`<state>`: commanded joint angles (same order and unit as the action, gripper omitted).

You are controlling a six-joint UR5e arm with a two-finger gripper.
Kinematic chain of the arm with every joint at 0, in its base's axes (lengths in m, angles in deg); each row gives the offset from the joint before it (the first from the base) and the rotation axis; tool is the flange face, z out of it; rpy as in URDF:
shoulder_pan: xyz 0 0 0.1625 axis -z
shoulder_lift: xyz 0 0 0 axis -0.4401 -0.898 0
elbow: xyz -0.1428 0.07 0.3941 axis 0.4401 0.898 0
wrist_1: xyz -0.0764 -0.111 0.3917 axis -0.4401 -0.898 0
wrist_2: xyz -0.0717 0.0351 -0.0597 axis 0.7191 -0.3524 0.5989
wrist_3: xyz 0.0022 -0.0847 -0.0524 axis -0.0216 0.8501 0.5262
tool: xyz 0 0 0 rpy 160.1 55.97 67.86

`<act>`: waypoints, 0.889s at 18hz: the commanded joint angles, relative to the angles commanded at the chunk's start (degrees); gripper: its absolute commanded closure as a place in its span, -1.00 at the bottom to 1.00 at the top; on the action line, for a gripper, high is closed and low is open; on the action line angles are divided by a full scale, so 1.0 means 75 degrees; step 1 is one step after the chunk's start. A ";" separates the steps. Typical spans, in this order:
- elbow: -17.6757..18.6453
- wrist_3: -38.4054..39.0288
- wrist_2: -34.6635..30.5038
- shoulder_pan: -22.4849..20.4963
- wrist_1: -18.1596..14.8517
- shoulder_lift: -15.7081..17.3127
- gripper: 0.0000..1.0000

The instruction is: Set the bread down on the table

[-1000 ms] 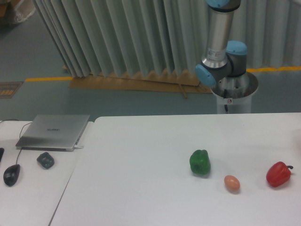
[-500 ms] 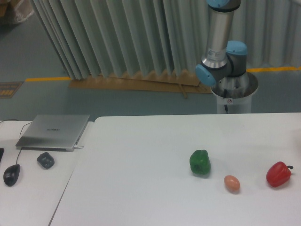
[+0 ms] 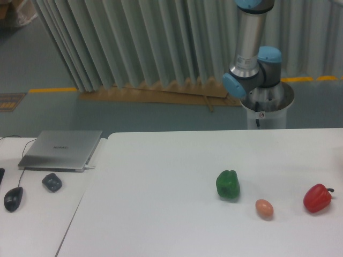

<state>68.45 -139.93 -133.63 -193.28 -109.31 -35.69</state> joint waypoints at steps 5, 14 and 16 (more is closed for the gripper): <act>0.0000 -0.0023 0.0000 -0.0023 0.0000 0.0012 -1.00; -0.0492 -0.0012 -0.0047 -0.0059 0.0807 -0.1006 -1.00; -0.0761 -0.0093 -0.0047 -0.0152 0.1462 -0.1544 -1.00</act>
<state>62.75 -140.63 -133.98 -194.42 -98.34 -47.27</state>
